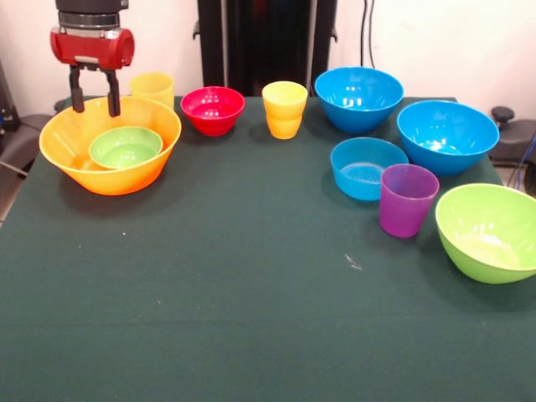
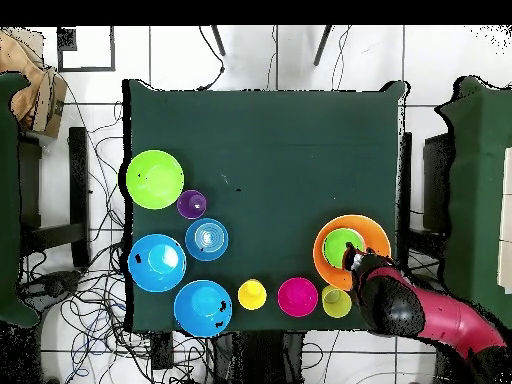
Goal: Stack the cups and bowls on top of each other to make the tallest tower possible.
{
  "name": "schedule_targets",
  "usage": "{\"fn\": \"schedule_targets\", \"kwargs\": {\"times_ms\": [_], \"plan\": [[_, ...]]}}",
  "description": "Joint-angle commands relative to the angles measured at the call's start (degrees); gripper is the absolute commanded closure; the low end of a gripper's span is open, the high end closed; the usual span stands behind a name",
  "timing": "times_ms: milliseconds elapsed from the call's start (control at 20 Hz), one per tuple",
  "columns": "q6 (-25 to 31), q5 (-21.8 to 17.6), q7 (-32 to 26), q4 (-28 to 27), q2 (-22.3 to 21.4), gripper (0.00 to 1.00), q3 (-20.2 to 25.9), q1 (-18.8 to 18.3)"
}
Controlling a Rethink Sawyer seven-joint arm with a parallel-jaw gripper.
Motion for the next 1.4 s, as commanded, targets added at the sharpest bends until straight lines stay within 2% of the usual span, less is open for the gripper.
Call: {"fn": "schedule_targets", "kwargs": {"times_ms": [50,300,550,750,900,1400], "plan": [[4.39,-4.39,-1.54,-2.56,1.52,0.00,-0.45,3.78],[4.46,-2.50,0.65,-0.86,-0.24,0.00,-1.03,5.25],[7.47,2.63,4.85,1.12,-3.60,0.00,-1.38,10.24],[5.80,5.34,9.97,-0.80,-1.77,0.00,-5.04,16.12],[5.07,7.05,11.20,-1.89,-0.81,0.00,-7.65,19.60],[4.44,12.02,11.44,-3.98,0.90,0.00,-11.72,26.02]]}}
